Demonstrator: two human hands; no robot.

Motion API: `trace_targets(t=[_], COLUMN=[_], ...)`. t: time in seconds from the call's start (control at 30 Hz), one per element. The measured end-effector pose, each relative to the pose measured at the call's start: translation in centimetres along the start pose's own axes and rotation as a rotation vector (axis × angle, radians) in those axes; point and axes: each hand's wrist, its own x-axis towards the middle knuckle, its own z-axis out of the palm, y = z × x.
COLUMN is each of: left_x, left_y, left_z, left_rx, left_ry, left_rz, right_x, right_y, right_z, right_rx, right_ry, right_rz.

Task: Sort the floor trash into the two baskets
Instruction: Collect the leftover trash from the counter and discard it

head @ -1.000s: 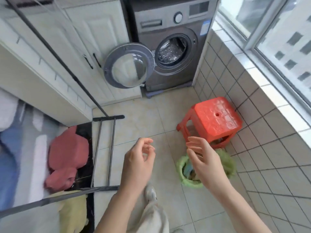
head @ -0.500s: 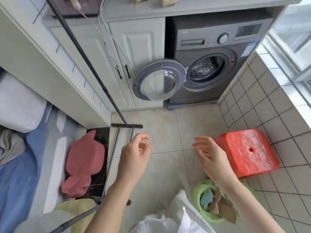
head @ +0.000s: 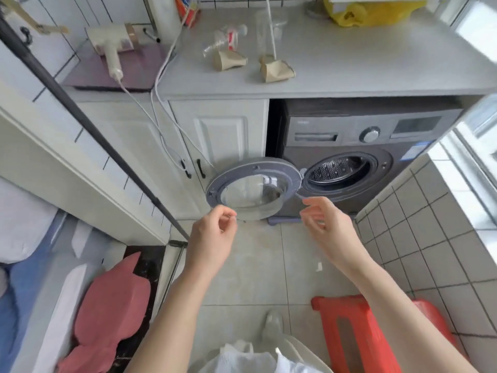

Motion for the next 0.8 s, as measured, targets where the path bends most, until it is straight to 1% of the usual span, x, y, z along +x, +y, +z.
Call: trace_targets(t=[0.2,0.3,0.43,0.6,0.73,0.8], left_x=[9.2,14.7,22.6,32.9,40.8,44.4], left_y=[3.2,4.1,5.1,5.8,7.1,7.8], left_z=[0.7,0.5,0.3,-0.7,-2.2,-2.4], left_rx=[0.013,0.025,0.027,0.080,0.196,0.257], left_ry=[0.000,-0.012,-0.002,0.018,0.119,0.168], left_rz=[-0.006,0.035,0.105,0.261,0.384,0.457], right_x=[10.8,15.7,22.9,31.3,37.1,39.8], right_y=[-3.1,-4.7,-6.9,-9.6,-11.2,-11.7], right_z=[-1.8,-1.7,-1.4,-0.8,-0.2,0.3], right_rx=[-0.017,-0.035,-0.033,-0.027,-0.089,-0.142], right_ry=[0.011,0.015,0.088,0.229,0.305,0.308], right_rz=[-0.030,-0.038,0.003,0.086,0.164,0.248])
